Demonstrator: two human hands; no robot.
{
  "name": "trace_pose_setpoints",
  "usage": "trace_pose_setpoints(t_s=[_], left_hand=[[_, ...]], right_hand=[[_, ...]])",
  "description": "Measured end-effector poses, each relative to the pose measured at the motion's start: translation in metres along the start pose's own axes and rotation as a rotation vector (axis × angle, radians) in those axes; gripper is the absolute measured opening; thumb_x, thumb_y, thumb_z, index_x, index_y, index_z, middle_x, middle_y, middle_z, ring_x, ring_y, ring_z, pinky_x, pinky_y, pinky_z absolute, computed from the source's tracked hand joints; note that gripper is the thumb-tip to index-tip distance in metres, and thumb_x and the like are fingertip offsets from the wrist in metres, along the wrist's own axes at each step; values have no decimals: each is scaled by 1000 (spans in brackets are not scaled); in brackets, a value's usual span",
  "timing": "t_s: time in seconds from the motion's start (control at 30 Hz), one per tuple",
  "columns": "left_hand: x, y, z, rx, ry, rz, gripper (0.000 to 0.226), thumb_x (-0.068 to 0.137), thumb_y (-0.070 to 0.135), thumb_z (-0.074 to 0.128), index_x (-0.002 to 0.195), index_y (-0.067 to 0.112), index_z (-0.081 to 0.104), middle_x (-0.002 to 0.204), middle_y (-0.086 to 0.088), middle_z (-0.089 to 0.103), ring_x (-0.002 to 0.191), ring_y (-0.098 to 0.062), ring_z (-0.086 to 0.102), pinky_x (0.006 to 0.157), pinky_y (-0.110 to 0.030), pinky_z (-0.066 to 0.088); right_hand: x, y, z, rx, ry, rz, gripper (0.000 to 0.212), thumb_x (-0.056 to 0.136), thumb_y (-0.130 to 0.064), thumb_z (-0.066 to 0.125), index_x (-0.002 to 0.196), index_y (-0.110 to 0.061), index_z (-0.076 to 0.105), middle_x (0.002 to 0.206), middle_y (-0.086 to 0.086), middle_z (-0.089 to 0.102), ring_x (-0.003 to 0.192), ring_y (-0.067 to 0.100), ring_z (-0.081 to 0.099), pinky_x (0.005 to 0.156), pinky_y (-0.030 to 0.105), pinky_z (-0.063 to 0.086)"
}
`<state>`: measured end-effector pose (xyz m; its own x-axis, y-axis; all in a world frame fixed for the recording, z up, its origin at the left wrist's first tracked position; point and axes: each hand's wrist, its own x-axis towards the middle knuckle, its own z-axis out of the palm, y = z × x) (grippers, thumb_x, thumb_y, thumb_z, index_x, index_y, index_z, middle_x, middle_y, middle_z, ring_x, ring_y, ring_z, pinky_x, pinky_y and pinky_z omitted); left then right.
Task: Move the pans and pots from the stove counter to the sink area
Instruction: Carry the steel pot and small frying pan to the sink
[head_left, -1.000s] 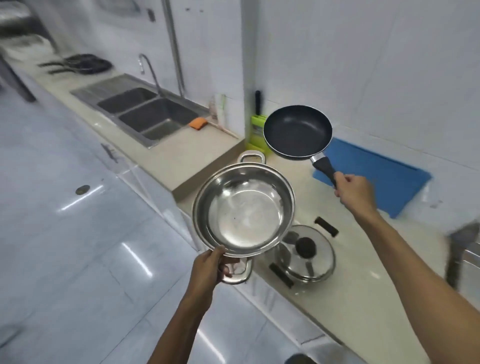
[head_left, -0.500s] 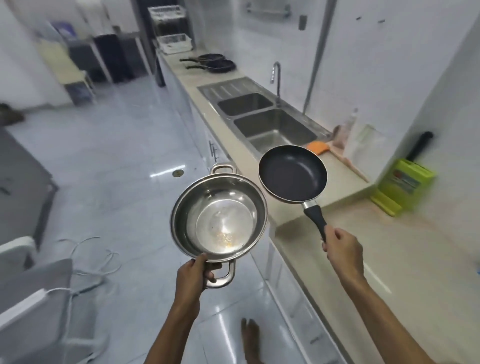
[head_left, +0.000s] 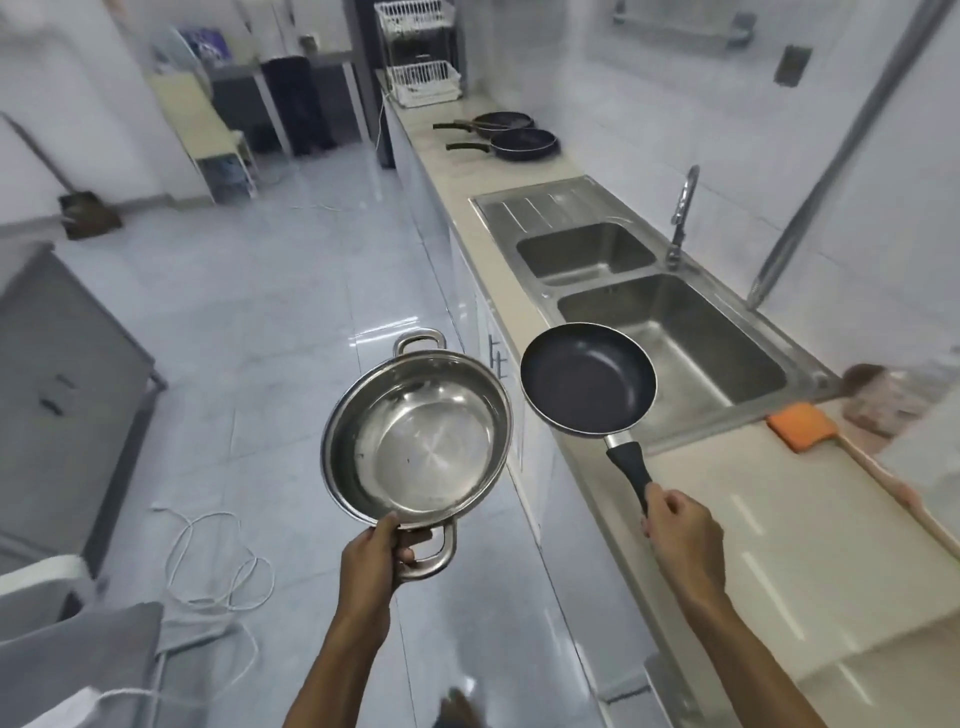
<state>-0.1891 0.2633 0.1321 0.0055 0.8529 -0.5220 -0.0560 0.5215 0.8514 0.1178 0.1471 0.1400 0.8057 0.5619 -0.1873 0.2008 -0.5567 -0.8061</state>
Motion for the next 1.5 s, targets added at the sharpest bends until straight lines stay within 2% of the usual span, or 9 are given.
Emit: trace_pose_setpoints(t_s=[0.1, 0.33, 0.53, 0.87, 1.0, 1.13, 1.23, 1.33, 1.5], left_hand=[[64, 29, 12, 17, 7, -6, 29, 95, 19, 55, 98, -4, 72, 84, -22, 79, 52, -15, 51, 73, -39, 48], [241, 129, 51, 52, -49, -29, 29, 94, 18, 56, 92, -4, 75, 79, -24, 77, 62, -24, 57, 69, -38, 51], [386, 229, 92, 163, -113, -27, 26, 90, 19, 60, 91, -3, 74, 82, -21, 79, 41, -10, 50, 60, -32, 49], [625, 341, 204, 237, -233, -7, 25, 90, 17, 61, 94, -5, 73, 85, -23, 79, 44, -13, 51, 60, -33, 50], [721, 390, 262, 290, -292, -33, 27, 88, 21, 62, 86, -3, 74, 82, -20, 79, 49, -17, 56, 47, -26, 48], [810, 441, 320, 331, -326, -16, 26, 85, 19, 64, 78, -1, 76, 74, -22, 77, 73, -33, 66, 69, -41, 55], [866, 468, 364, 363, -391, -27, 26, 86, 20, 64, 75, 0, 77, 70, -18, 76, 76, -33, 66, 69, -41, 57], [915, 497, 412, 373, -466, -69, 24, 85, 17, 66, 75, 2, 81, 72, -22, 73, 81, -36, 66, 83, -51, 59], [1005, 534, 499, 483, -582, -44, 29, 85, 18, 65, 85, -8, 77, 70, -21, 65, 71, -28, 56, 71, -39, 51]], right_hand=[[45, -31, 41, 10, 1, 30, 43, 89, -37, 49, 55, -12, 59, 53, 2, 64, 58, 26, 60, 56, 36, 44], [168, -121, 151, -6, 82, 72, 45, 90, -36, 51, 53, -11, 58, 49, -1, 62, 58, 24, 60, 56, 35, 44], [263, -206, 227, 13, 144, 166, 45, 88, -37, 50, 54, -11, 60, 53, 3, 64, 59, 26, 61, 58, 36, 45], [457, -306, 340, 68, 207, 252, 42, 92, -36, 48, 63, -9, 63, 67, 7, 68, 66, 29, 62, 62, 40, 49], [547, -349, 382, 104, 275, 291, 41, 92, -33, 48, 63, -6, 61, 65, 11, 67, 67, 33, 62, 64, 42, 51], [624, -395, 410, 78, 316, 338, 42, 95, -31, 47, 64, -6, 61, 69, 14, 67, 71, 35, 62, 69, 44, 51], [670, -415, 422, 85, 352, 388, 44, 96, -34, 46, 67, -8, 65, 70, 11, 69, 71, 31, 63, 69, 43, 52], [707, -425, 437, 80, 396, 414, 43, 97, -33, 47, 67, -8, 65, 75, 14, 71, 75, 36, 63, 73, 44, 52], [766, -440, 475, 103, 533, 504, 42, 97, -32, 49, 69, -8, 68, 70, 12, 70, 71, 34, 63, 68, 42, 51]])
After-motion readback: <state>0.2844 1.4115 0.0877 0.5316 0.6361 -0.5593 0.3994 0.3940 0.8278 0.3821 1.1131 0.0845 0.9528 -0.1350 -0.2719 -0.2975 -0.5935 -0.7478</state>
